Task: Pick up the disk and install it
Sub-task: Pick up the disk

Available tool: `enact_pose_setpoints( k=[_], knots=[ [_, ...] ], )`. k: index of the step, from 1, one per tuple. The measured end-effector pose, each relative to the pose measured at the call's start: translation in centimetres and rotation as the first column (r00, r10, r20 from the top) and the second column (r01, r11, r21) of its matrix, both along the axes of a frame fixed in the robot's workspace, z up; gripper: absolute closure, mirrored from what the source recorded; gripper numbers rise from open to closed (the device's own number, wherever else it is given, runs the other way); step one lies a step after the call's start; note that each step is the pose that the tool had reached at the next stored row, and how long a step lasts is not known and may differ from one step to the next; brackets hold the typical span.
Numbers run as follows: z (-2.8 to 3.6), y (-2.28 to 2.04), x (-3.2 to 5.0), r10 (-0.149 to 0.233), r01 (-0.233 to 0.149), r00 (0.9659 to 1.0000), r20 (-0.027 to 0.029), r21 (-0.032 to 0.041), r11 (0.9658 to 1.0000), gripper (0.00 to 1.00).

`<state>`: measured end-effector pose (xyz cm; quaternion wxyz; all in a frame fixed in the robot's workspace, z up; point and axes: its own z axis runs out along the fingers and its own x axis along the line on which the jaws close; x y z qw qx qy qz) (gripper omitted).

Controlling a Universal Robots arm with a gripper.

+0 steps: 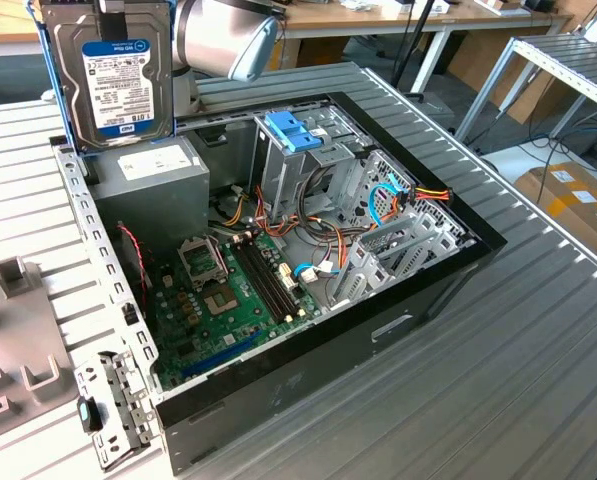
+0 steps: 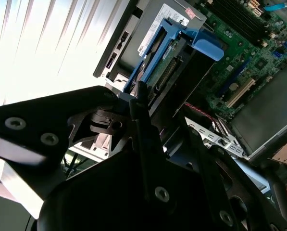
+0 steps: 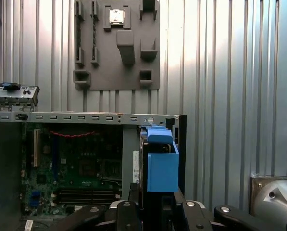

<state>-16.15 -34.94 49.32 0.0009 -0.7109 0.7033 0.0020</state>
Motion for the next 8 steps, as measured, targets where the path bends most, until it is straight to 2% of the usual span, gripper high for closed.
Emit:
enact_pose_setpoints(
  k=[8],
  knots=[
    [0.05, -0.01, 0.00, 0.000, 0.000, 1.0000, 0.0000, -0.0008, 1.0000, 0.65]
  ],
)
